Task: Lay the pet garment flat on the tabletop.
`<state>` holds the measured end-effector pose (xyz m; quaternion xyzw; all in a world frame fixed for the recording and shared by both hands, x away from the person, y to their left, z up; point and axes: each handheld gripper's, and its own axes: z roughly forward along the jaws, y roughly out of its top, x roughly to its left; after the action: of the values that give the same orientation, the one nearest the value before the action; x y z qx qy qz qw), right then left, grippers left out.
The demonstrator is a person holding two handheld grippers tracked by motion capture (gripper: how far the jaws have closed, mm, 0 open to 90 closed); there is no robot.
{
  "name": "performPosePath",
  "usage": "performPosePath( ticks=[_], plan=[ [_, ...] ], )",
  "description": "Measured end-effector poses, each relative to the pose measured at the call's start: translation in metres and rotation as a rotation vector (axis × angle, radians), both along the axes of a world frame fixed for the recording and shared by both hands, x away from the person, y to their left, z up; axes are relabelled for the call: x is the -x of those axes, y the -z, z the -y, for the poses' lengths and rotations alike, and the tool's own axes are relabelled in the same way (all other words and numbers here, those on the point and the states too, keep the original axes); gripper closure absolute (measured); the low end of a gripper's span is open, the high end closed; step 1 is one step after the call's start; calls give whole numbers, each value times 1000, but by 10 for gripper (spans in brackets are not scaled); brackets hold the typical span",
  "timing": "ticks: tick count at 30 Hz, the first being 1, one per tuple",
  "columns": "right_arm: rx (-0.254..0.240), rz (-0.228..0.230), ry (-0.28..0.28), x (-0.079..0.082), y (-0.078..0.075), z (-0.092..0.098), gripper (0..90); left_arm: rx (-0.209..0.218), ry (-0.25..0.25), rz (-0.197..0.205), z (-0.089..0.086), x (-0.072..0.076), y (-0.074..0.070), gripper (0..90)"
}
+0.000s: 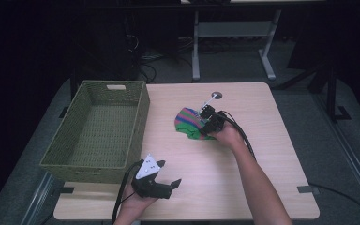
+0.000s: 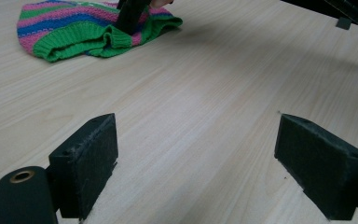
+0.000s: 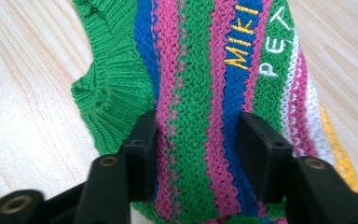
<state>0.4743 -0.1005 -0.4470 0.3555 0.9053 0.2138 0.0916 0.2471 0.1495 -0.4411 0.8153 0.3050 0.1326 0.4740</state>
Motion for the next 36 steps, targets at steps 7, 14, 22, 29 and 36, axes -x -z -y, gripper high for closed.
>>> performPosePath(
  ticks=[7, 14, 22, 29, 36],
  plan=[
    [26, 8, 9, 0, -2, 0, 657, -1, -1, 13, 0, 1, -1, 129],
    [62, 28, 8, 2, -3, -3, 726, -4, -5, 11, -2, 0, -1, 129],
    [20, 2, 20, 1, -8, 4, 742, 4, -20, 14, -5, -1, -1, 132],
    [3, 22, 15, 5, -23, 13, 744, 6, -22, 19, -5, -1, -2, 132],
    [-48, 51, 9, 14, -43, 25, 745, 6, -17, 11, -5, -1, -2, 133]
  ],
)
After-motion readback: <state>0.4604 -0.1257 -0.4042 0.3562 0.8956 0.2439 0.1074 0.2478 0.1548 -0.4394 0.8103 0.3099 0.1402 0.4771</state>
